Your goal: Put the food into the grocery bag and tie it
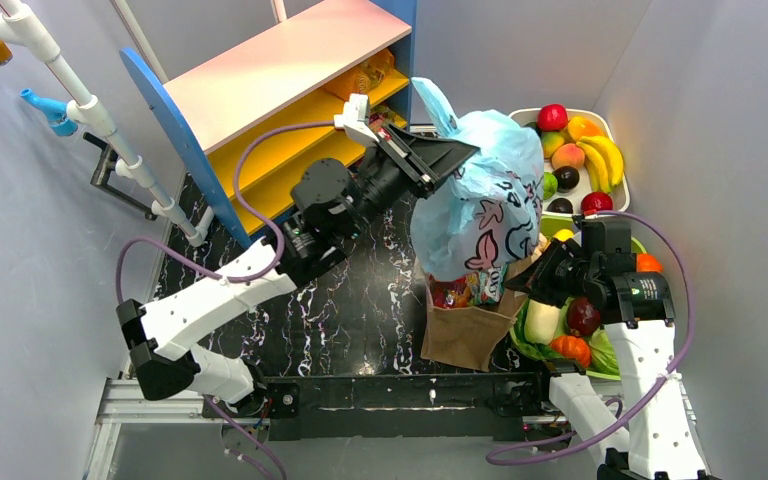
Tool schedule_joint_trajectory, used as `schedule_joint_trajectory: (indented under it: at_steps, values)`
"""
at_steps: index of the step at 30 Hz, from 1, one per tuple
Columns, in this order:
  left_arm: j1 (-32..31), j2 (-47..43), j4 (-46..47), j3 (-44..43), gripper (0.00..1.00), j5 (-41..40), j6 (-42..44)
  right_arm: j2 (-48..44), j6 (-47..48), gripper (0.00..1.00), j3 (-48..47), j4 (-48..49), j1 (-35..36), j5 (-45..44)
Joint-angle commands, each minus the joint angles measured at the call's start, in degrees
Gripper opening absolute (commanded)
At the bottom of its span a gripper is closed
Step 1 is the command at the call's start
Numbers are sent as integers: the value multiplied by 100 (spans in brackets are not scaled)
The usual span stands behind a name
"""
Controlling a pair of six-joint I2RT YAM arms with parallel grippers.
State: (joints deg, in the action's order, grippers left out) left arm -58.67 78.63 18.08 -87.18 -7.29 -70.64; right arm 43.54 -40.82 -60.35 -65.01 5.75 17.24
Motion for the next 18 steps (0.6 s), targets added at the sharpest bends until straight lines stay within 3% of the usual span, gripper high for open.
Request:
schedule_joint_trajectory:
  at_steps: [1, 10, 14, 18]
  values:
    - [-220, 55, 561, 176, 0, -846, -224, -69, -155, 1, -16, 40, 14, 165]
    - [-321, -149, -731, 1034, 0, -1494, -524, -221, -230, 1, 57, -12, 14, 104]
    - [-318, -151, -364, 1804, 0, -1407, -869, -280, -273, 1, 125, -12, 14, 80]
    - [-299, -42, -1258, 1677, 0, -1244, -711, -312, -323, 1, 146, 7, 14, 48]
